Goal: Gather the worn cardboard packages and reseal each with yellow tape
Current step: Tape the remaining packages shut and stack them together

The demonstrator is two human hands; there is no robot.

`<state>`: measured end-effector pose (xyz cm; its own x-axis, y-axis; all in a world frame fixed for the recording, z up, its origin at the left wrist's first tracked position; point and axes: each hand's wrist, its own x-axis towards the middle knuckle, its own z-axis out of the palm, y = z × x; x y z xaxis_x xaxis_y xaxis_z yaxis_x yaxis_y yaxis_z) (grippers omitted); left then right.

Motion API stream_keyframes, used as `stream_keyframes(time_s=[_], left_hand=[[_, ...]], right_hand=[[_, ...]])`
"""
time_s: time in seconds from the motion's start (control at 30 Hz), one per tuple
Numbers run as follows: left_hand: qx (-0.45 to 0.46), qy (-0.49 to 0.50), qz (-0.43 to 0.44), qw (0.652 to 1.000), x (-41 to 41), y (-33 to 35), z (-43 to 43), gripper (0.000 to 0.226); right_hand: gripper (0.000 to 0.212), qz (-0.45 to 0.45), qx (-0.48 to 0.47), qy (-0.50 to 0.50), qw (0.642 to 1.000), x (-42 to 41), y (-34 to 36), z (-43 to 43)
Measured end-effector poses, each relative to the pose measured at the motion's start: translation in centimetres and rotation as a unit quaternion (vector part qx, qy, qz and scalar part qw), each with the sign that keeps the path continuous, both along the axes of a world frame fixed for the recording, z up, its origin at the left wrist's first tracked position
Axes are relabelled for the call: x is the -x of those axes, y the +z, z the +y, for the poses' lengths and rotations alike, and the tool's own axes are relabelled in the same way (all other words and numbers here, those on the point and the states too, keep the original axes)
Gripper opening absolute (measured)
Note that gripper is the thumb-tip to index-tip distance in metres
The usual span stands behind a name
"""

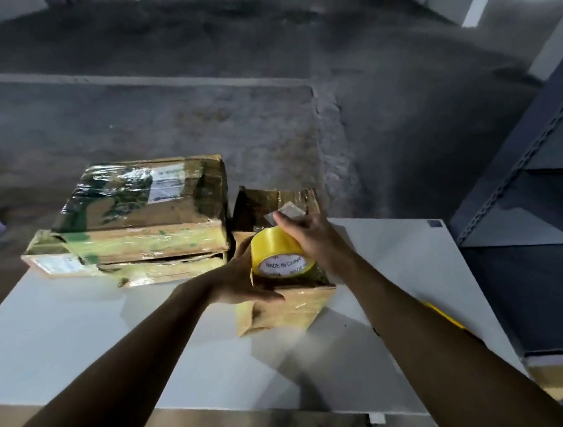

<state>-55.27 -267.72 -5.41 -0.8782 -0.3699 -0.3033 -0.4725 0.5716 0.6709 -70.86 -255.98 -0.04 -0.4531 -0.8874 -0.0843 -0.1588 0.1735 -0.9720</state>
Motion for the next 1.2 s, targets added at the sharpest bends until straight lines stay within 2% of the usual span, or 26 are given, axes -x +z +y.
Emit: stream_keyframes(time_s=[0.03,0.1,0.2,0.33,0.43,0.5,0.6,0.7,0.77,0.87,0.93,1.0,1.03,1.13,1.2], left_hand=[[-0.037,0.025,0.008,0.999,-0.6,-0.5,-0.3,0.103],[-0.093,0.073,0.048,0.992,-1.5,-1.5,-0.7,0.081],[-0.146,0.122,0.075,0.979,-2.4,-3.5,-1.3,0.085],[-0.171,0.105,0.076,0.977,-2.6,-3.8,-1.3,0.071],[-0.171,0.100,0.065,0.978,-2.2,-3.6,-1.6,0.065],[-0.164,0.110,0.058,0.979,-2.5,-3.4,-1.7,0.077],[-0.133,0.107,0.046,0.984,-3.0,-3.0,-2.0,0.100],[-0.093,0.100,0.039,0.990,-2.8,-2.6,-2.1,0.103],[-0.011,0.067,0.017,0.998,-2.5,-1.5,-2.1,0.100],[0.090,0.039,-0.011,0.995,-1.5,0.0,-2.0,0.079],[0.155,0.040,0.052,0.986,0.0,0.6,-1.6,0.076],[0.222,0.017,0.130,0.966,2.3,-0.1,-1.8,0.063],[0.238,0.006,0.142,0.961,3.5,-0.6,-1.8,0.054],[0.248,-0.009,0.086,0.965,5.9,-1.1,-0.9,0.027],[0.272,-0.009,0.054,0.961,6.7,-2.1,-0.9,0.020]], right_hand=[[0.103,-0.017,0.004,0.000,1.000,-0.4,-0.7,-0.4],[0.101,-0.036,0.009,-0.002,0.999,-1.2,-1.9,-1.2],[0.097,-0.055,-0.006,0.016,0.998,-2.1,-3.2,-1.9],[0.097,-0.119,-0.036,0.004,0.992,-2.7,-4.6,-2.3],[0.113,-0.058,-0.036,-0.022,0.997,-2.9,-4.0,-2.7],[0.103,-0.001,-0.026,-0.045,0.999,-2.2,-2.2,-2.5],[0.056,0.084,-0.029,-0.087,0.992,1.8,-0.7,-1.3],[0.056,0.109,-0.067,-0.076,0.989,4.8,-0.9,0.1],[0.054,0.079,-0.072,-0.055,0.993,5.0,-1.8,0.7],[0.067,0.053,-0.068,-0.057,0.995,4.8,-2.4,1.1],[0.078,0.036,-0.068,-0.056,0.995,4.8,-2.7,1.3],[0.078,0.017,-0.068,-0.061,0.996,4.8,-2.9,1.6],[0.077,0.003,-0.065,-0.064,0.996,4.7,-2.9,1.8],[0.069,-0.081,-0.035,-0.092,0.992,4.5,-3.4,2.6],[0.061,-0.152,-0.024,-0.122,0.981,4.3,-4.3,3.0]])
